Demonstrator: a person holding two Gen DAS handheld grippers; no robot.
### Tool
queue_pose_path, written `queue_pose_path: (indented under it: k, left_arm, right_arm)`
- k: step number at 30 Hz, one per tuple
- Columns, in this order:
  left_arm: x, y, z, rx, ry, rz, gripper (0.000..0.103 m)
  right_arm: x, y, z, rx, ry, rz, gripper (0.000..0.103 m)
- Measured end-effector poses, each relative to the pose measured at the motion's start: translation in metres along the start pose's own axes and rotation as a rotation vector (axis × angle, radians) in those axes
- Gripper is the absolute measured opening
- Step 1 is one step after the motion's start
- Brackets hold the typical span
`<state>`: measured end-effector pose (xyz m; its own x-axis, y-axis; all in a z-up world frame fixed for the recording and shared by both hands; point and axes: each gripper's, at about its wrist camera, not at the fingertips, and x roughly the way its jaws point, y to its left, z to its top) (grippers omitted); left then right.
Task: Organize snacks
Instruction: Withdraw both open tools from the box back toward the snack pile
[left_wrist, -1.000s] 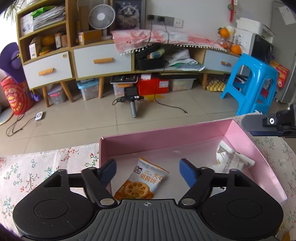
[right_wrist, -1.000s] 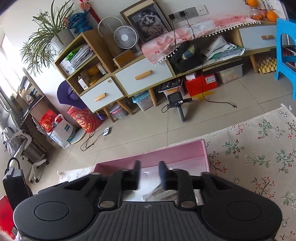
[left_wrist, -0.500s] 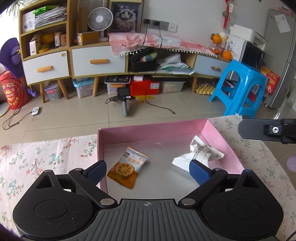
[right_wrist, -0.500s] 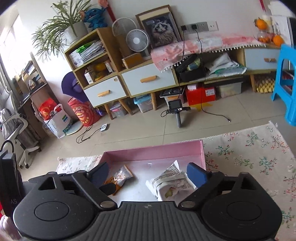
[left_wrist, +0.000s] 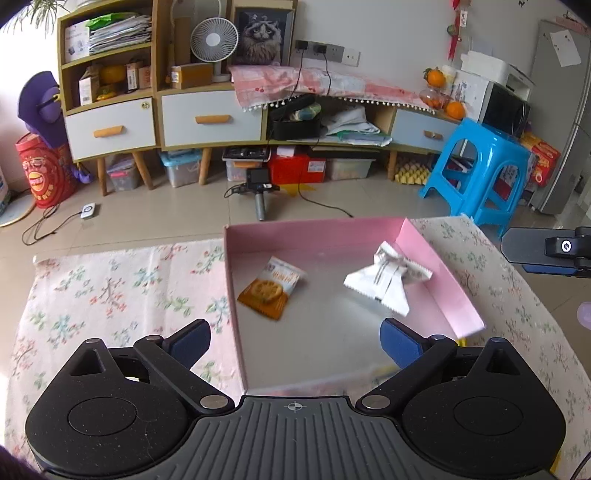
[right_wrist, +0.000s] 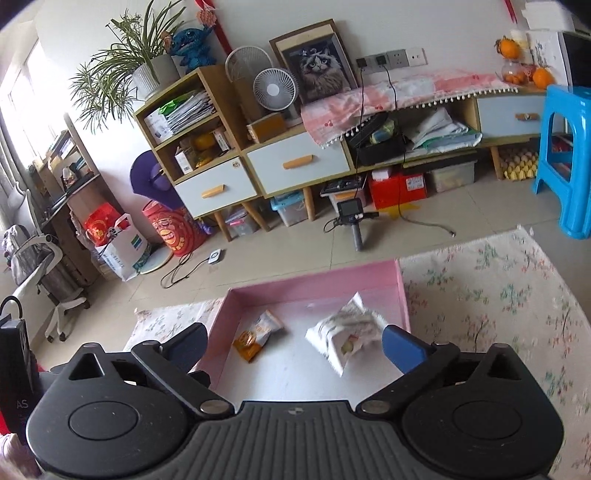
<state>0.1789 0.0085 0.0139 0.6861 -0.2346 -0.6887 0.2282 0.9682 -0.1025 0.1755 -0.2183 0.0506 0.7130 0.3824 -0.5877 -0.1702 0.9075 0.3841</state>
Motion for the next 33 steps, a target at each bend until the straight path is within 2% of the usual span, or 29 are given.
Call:
queue_pose_path:
  k: [7, 19, 29, 33]
  left_arm:
    - [-0.026, -0.001, -0.019, 0.004, -0.006, 0.011, 0.099]
    - [-0.06, 0.0, -0.067, -0.024, 0.019, 0.012, 0.1]
    - [-0.074, 0.009, -0.107, -0.076, -0.035, 0.057, 0.1]
    - [-0.082, 0.01, -0.119, -0.069, -0.047, 0.023, 0.1]
  right_arm:
    - [-0.018, 0.011, -0.018, -0.011, 0.01, 0.002, 0.094]
    - [-0.039, 0.029, -0.061, -0.11, 0.002, 0.014, 0.095]
    - [-0.055, 0.029, -0.099, -0.221, -0.042, 0.02, 0.095]
    - [-0.061, 0.022, -0.115, -0.251, -0.049, -0.001, 0.095]
